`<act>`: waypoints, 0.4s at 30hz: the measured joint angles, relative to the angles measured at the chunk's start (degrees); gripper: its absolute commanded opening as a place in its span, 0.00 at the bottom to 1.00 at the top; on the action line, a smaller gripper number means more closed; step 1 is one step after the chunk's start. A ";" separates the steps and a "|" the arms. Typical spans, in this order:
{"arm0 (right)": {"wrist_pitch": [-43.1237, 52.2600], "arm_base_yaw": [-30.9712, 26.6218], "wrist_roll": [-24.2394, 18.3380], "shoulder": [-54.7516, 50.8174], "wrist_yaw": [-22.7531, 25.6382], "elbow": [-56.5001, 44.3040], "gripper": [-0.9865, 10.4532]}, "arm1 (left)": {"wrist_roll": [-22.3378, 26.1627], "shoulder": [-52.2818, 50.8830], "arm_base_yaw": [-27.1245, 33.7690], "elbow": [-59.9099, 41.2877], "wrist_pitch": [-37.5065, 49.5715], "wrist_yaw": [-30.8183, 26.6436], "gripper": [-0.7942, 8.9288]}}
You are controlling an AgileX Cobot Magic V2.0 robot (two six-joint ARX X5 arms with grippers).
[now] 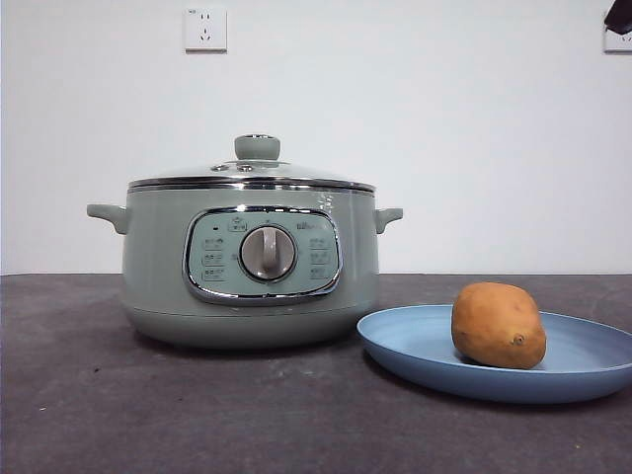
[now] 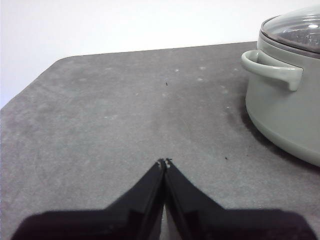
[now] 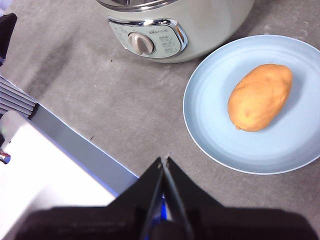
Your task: Take the potato out from the steamer,put the potato on the plate,close the lid
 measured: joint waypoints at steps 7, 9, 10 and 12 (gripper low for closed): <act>0.13 -0.24 -0.02 -0.20 1.62 0.00 0.09 | 0.00 0.00 0.00 0.00 0.00 0.00 0.08; 0.20 -1.31 -0.44 -1.05 4.63 0.00 0.09 | 0.00 0.00 0.00 0.00 -0.02 0.00 0.08; 0.22 -2.32 -0.72 -1.79 6.05 0.00 0.09 | 0.00 0.00 0.00 0.00 0.00 0.00 0.08; 0.68 -5.35 -1.11 -4.15 7.21 0.00 0.09 | 0.00 0.00 0.00 0.00 0.00 0.00 0.08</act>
